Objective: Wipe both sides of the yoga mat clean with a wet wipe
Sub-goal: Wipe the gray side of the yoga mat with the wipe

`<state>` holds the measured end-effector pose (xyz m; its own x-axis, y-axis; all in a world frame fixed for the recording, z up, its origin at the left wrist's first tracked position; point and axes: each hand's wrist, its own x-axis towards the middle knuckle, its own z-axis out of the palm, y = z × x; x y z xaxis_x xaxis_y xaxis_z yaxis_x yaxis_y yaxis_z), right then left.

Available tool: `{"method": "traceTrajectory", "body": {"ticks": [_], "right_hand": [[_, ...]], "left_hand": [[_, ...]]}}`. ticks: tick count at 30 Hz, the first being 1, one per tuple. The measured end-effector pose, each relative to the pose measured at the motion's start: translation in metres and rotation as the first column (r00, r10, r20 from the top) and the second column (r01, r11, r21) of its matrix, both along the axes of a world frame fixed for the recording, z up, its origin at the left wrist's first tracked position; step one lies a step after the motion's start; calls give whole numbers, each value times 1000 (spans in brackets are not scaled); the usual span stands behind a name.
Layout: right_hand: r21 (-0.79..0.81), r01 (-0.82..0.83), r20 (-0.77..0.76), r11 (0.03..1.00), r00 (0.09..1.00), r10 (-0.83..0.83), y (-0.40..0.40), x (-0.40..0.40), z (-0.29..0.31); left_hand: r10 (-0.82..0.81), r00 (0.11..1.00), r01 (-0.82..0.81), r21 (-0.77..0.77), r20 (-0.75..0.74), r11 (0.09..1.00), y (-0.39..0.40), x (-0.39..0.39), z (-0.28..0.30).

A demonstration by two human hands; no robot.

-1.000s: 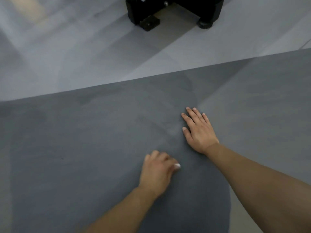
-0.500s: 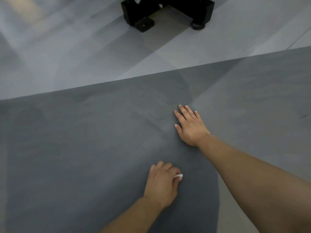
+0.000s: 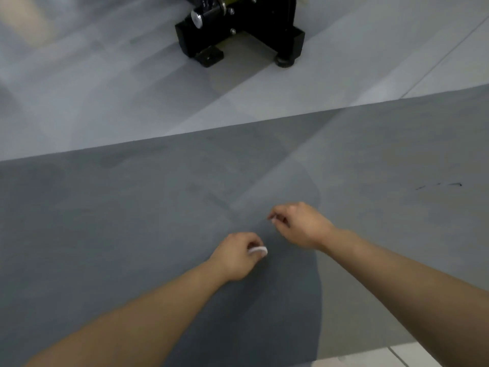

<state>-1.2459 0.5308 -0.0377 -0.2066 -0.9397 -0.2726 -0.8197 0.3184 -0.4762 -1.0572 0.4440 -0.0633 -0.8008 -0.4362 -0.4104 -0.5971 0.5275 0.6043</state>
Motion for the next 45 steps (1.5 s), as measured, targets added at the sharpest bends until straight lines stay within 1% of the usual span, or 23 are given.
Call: {"method": "traceTrajectory", "body": {"ticks": [1, 3, 6, 7, 9, 10, 13, 15, 17, 18, 19, 20, 21, 22, 23, 24, 25, 27, 31, 34, 37, 42, 45], "right_hand": [[15, 55, 63, 998, 996, -56, 10, -2, 2], [62, 157, 190, 986, 968, -166, 25, -5, 3], [109, 329, 358, 938, 867, -346, 35, -3, -2], [123, 401, 455, 908, 790, -411, 36, 0, -3], [162, 559, 660, 813, 551, -511, 39, 8, -6], [178, 623, 717, 762, 448, -534, 41, 11, -6], [203, 721, 794, 663, 275, -542, 50, 11, -5], [238, 733, 813, 637, 208, -544, 57, 8, -6], [239, 730, 793, 641, 233, -562, 65, 5, -10], [220, 729, 765, 648, 283, -578, 69, 4, -12], [186, 727, 719, 661, 358, -596, 74, 1, -13], [142, 713, 639, 687, 464, -614, 78, -2, -14], [90, 683, 534, 725, 581, -614, 82, -8, -14], [45, 643, 423, 765, 681, -597, 87, -14, -15], [15, 605, 338, 796, 746, -574, 93, -20, -14], [8, 578, 282, 816, 782, -556, 100, -25, -13], [14, 564, 258, 826, 796, -548, 108, -27, -12], [74, 574, 282, 815, 772, -569, 124, -22, -14], [172, 600, 340, 781, 708, -619, 146, 12, -29], [136, 518, 321, 845, 783, -532, 156, 46, -40], [-7, 473, 187, 881, 866, -463, 162, 66, -53], [-134, 547, 54, 826, 837, -545, 160, 82, -58], [-189, 564, 13, 804, 820, -572, 158, 95, -63]], "left_hand": [[118, 992, -115, 92, -33, 989, -2, -10, 4], [315, 947, -289, 260, -62, 921, -3, -29, 11], [487, 871, -424, 408, -60, 809, 0, -51, 19], [515, 855, -445, 420, -63, 791, 2, -55, 20], [542, 838, -461, 444, -68, 768, 7, -61, 21], [545, 836, -458, 466, -64, 757, 11, -63, 22], [519, 854, -423, 517, -47, 744, 19, -70, 22], [492, 869, -394, 536, -47, 747, 23, -75, 21], [441, 896, -333, 587, -47, 738, 27, -79, 19], [401, 915, -295, 611, -42, 735, 29, -81, 17], [345, 938, -253, 611, -36, 750, 30, -82, 14], [271, 962, -207, 570, -29, 795, 30, -83, 11], [173, 985, -147, 454, -16, 879, 27, -84, 7], [62, 998, -60, 262, 1, 963, 23, -85, 3], [-42, 999, 41, 40, 25, 998, 17, -85, -1], [-124, 991, 130, -148, 49, 980, 11, -86, -2], [-182, 979, 200, -265, 91, 943, 6, -87, -1], [-277, 936, 339, -340, 217, 877, -1, -94, 2], [-425, 780, 561, -214, 459, 800, -8, -110, 1], [-461, 688, 617, -118, 561, 778, 1, -110, -5], [-442, 676, 627, -145, 590, 765, 13, -104, -8], [-459, 679, 638, -152, 572, 755, 15, -99, -9], [-536, 682, 690, -196, 498, 697, 20, -84, -10]]}}
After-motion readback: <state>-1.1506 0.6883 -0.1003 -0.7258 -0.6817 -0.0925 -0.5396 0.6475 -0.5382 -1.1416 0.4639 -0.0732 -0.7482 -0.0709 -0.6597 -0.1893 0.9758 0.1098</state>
